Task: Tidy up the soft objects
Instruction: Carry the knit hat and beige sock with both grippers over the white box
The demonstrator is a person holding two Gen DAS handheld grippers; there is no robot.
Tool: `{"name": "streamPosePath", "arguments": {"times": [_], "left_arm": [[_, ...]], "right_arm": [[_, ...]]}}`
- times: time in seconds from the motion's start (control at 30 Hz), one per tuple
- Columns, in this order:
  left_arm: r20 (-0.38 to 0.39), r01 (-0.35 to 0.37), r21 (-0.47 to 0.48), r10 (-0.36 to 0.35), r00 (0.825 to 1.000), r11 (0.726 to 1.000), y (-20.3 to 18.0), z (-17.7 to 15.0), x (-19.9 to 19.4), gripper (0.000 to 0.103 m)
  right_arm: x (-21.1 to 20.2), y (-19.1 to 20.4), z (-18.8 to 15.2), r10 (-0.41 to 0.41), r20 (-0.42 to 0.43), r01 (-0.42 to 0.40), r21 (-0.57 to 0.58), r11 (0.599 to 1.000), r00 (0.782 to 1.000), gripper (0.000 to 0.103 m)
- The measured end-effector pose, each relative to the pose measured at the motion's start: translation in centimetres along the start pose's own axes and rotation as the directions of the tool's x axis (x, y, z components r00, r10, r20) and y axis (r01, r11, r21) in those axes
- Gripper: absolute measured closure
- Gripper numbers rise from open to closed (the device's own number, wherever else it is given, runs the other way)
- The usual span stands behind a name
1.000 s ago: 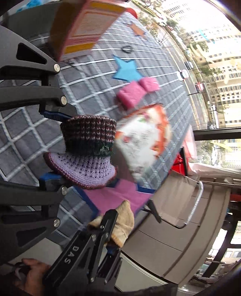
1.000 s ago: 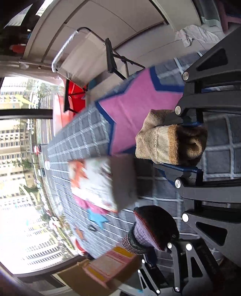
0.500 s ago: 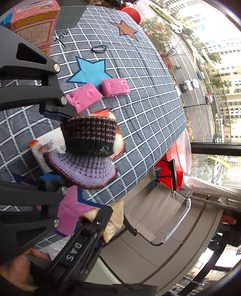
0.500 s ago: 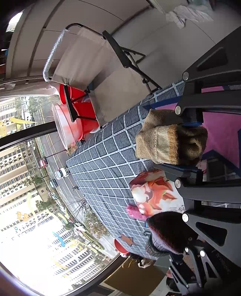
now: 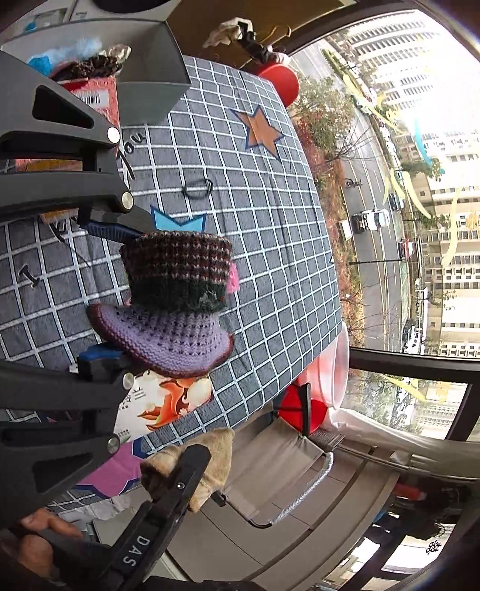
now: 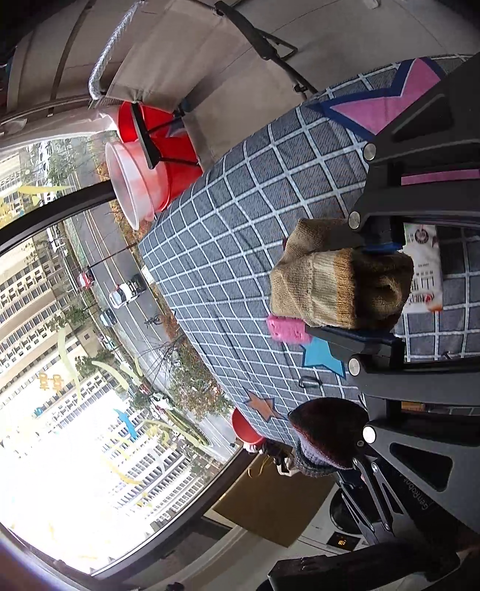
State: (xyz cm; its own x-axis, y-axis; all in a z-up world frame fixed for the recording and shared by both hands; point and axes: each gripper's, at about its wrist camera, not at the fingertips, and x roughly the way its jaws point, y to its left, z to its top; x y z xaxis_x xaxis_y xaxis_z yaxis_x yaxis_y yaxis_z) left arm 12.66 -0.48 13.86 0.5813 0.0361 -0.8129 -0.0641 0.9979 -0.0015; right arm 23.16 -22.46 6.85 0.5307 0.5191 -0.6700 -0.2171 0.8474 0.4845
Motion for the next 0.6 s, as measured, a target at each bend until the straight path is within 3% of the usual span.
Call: {"name": "streamPosePath", "arguments": {"times": [0.3,0.6], "left_arm": [[0.041,-0.051,-0.103,0.056,0.998,0.993,7.5,-1.6,-3.8,0.055],[0.053,-0.076,-0.189,0.087,0.995,0.979,12.9,-3.4,-5.5,0.055]], "right_arm": [[1.0,8.8,-1.3,0.097,-0.039,-0.101,-0.143,0.985,0.995,0.071],[2.1,16.6,-3.1,0.137,-0.081,-0.154,-0.277,0.948,0.987,0.071]]}}
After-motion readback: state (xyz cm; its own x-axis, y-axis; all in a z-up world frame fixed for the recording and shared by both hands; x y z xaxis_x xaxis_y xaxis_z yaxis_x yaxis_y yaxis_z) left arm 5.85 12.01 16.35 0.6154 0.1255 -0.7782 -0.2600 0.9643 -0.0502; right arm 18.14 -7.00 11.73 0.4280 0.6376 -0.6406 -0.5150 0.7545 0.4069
